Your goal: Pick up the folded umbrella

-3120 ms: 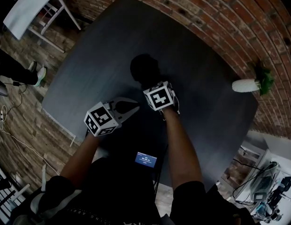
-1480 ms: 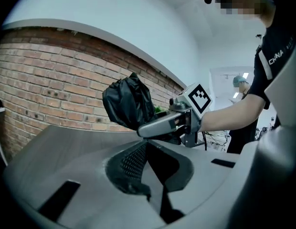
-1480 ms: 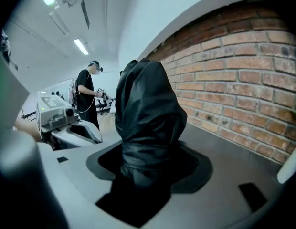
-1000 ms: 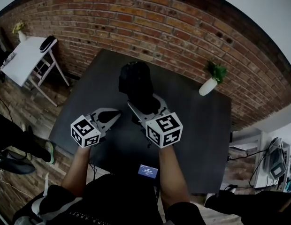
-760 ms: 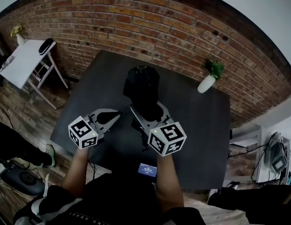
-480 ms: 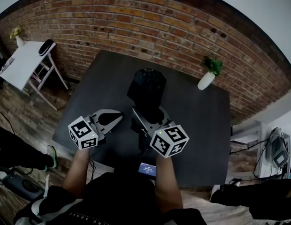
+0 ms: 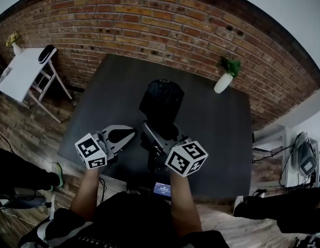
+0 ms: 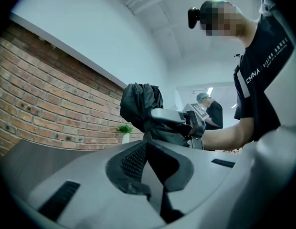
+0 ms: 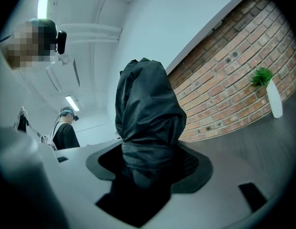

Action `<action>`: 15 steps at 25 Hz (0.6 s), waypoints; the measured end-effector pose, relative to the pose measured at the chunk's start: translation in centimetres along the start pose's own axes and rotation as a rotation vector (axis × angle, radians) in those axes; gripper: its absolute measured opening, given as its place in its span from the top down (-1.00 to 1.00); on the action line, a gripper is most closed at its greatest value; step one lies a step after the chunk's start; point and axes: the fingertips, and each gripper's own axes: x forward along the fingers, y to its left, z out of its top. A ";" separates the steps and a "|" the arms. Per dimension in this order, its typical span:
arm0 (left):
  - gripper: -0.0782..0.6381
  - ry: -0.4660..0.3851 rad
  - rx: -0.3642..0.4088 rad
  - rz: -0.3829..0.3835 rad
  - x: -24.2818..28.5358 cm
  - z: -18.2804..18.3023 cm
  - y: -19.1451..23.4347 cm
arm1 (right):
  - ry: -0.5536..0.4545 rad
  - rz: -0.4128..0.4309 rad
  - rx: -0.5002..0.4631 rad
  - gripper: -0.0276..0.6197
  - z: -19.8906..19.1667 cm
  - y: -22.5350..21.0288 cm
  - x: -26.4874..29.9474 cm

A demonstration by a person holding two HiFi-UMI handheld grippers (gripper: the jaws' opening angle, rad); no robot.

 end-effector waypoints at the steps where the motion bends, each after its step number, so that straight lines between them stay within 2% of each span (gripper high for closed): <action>1: 0.77 0.003 -0.002 -0.001 0.1 -0.2 -0.3 | -0.002 0.001 0.010 0.01 0.0 0.0 -0.2; 5: 0.77 0.008 -0.006 0.019 0.3 -0.6 -1.0 | -0.023 0.020 0.063 0.01 0.2 0.0 -1.3; 9: 0.77 -0.003 0.007 0.042 1.6 0.0 -2.2 | -0.027 0.037 0.062 0.01 0.9 -0.2 -3.2; 15: 0.77 -0.007 -0.010 0.011 5.9 0.0 -7.4 | -0.042 0.047 0.063 0.01 2.5 -1.3 -8.8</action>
